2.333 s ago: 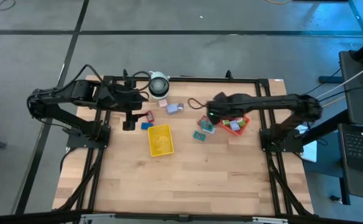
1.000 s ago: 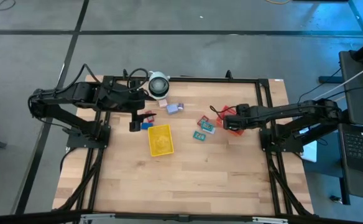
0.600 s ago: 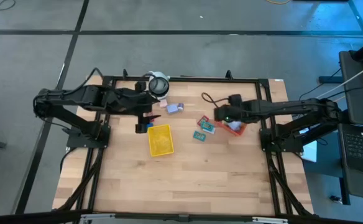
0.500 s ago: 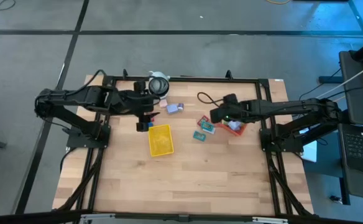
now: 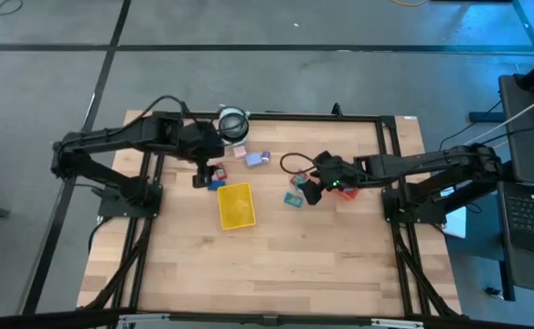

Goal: Pick & Place Office items
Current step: Put the blue charger adapter into the orange basket

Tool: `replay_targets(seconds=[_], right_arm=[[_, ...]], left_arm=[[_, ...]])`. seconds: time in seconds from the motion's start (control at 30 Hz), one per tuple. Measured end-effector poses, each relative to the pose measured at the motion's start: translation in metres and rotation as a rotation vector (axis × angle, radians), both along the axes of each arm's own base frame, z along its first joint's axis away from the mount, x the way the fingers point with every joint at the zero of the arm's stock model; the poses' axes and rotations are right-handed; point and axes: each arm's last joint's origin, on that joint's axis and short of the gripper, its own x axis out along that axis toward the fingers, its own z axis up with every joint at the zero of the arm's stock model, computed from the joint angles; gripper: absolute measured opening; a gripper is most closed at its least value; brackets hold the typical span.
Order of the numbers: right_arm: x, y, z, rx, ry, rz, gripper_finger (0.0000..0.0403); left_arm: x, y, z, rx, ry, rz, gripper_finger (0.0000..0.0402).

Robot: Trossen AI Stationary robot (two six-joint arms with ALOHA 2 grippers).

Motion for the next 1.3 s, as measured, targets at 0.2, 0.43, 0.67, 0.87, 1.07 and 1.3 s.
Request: replay_targets(seconds=[0.2, 0.43, 0.67, 0.87, 1.07, 1.3], right_arm=[[-0.001, 0.012, 0.000, 0.038, -0.008, 0.024, 0.0333], [-0.003, 0.027, 0.000, 0.059, -0.005, 0.086, 0.0333], [-0.004, 0.037, 0.000, 0.053, -0.007, 0.116, 0.0333], [-0.005, 0.039, 0.000, 0.045, -0.009, 0.117, 0.0333], [-0.004, 0.041, 0.001, -0.013, -0.022, 0.126, 0.0333], [-0.004, 0.041, 0.001, -0.015, -0.018, 0.144, 0.0333]], left_arm=[[-0.028, 0.017, -0.058, -0.075, 0.377, 0.115, 0.0251], [-0.047, 0.049, -0.096, -0.351, 0.398, 0.301, 0.0251], [-0.039, 0.069, -0.068, -0.390, -0.099, 0.219, 0.0251], [-0.025, 0.038, -0.049, -0.233, -0.241, 0.063, 0.0251], [-0.002, -0.020, -0.060, 0.172, -0.100, -0.006, 0.0238], [0.037, -0.054, -0.113, 0.549, 0.025, -0.063, 0.0205]])
